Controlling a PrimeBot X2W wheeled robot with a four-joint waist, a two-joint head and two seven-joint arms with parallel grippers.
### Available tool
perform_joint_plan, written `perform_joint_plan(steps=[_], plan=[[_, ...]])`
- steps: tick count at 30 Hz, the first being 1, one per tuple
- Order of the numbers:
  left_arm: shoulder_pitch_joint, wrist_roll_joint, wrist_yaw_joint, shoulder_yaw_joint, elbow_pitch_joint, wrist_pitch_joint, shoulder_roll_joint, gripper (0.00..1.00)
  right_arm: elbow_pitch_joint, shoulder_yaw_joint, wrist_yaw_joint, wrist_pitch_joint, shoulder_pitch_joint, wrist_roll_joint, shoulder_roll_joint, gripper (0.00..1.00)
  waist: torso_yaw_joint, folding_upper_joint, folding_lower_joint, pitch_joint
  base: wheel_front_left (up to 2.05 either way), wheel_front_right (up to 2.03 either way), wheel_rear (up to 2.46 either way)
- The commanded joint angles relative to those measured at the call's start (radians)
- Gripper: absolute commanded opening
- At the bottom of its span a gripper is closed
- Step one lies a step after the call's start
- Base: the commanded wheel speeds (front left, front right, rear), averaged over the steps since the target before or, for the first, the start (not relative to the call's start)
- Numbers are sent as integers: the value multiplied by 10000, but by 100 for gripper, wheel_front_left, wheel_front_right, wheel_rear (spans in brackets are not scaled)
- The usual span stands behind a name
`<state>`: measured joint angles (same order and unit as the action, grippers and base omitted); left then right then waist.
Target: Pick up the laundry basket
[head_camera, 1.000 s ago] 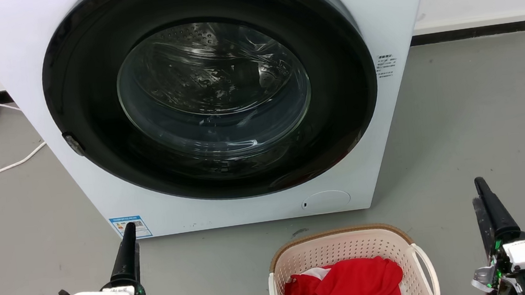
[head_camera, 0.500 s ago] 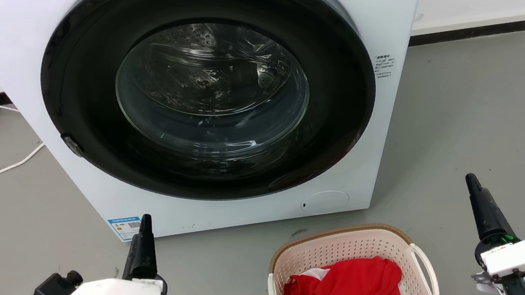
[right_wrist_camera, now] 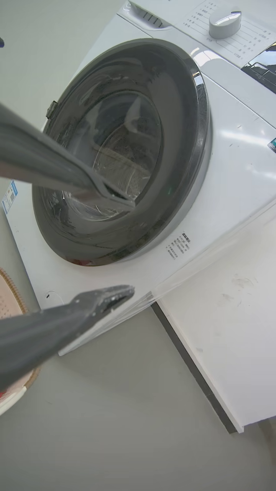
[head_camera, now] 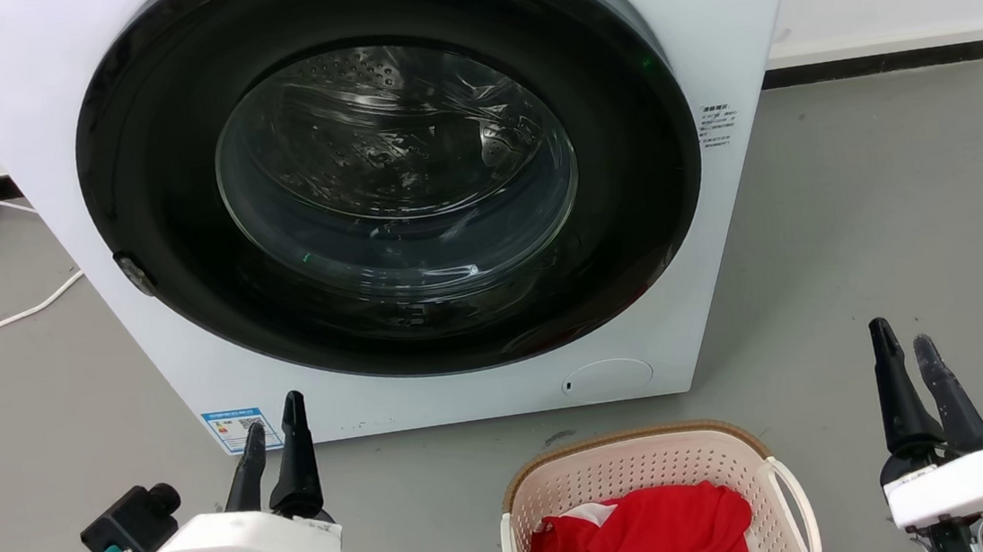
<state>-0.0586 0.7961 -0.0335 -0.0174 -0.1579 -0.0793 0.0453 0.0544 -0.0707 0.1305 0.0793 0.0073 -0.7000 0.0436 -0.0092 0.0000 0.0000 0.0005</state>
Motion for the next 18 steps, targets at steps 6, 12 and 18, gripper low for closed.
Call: perform_joint_plan(steps=[6, 12, 18], plan=[[-32, -942, 72, -158, 251, -258, 43, 100, -334, 52, 3, 248, 101, 1009, 54, 100, -12, 0, 0, -1, 0, 0, 0], [15, -1684, 96, -294, 206, -434, 46, 100, -356, 55, 3, 425, 228, 1820, 59, 100, -23, 0, 0, -19, 0, 0, 0], [35, -2364, 176, -426, 151, -606, 47, 100, -431, 68, 2, 595, 298, 2590, 64, 100, -27, 0, 0, -31, 0, 0, 0]])
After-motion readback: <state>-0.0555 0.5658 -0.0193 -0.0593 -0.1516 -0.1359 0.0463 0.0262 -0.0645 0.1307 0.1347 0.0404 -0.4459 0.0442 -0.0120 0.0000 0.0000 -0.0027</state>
